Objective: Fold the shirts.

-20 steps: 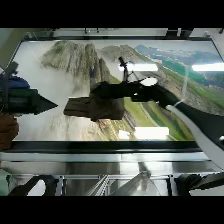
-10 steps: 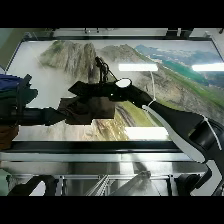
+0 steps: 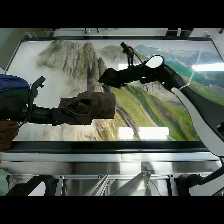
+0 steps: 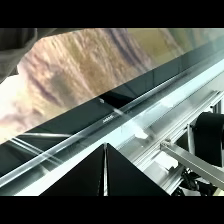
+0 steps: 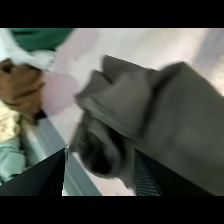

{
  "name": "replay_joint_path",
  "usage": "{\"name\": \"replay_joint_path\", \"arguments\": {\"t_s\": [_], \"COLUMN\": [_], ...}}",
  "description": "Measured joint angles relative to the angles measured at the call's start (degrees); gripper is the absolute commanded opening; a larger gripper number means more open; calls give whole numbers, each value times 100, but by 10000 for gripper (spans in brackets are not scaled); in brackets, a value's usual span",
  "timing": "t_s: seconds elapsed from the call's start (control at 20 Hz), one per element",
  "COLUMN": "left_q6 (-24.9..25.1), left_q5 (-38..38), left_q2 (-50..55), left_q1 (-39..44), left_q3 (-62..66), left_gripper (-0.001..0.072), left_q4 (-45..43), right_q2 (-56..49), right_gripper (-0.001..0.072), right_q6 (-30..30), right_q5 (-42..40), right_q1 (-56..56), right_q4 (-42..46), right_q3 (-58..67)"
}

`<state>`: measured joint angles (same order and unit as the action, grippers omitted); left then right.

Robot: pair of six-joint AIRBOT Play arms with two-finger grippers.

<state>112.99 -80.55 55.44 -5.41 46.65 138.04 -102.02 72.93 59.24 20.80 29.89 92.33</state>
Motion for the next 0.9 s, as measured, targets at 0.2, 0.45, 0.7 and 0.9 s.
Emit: {"name": "replay_joint_path", "arguments": {"t_s": [0.2, 0.45, 0.7, 0.9], "left_q6": [-2, -2, -17, -17], "left_q5": [-4, -55, -136, -221], "left_q2": [55, 70, 70, 70], "left_q1": [11, 13, 13, 13], "left_q3": [367, 590, 634, 638], "left_gripper": [26, 27, 26, 26], "left_q4": [-4, -42, -39, -39], "right_q2": [37, -133, -535, -852], "right_gripper": [713, 713, 710, 701], "right_q6": [752, 1139, 1145, 837], "right_q5": [411, 522, 431, 332], "right_q1": [-199, -247, -166, -39], "right_q4": [1202, 1591, 949, 216], "right_q3": [-262, -745, -868, -887]}}
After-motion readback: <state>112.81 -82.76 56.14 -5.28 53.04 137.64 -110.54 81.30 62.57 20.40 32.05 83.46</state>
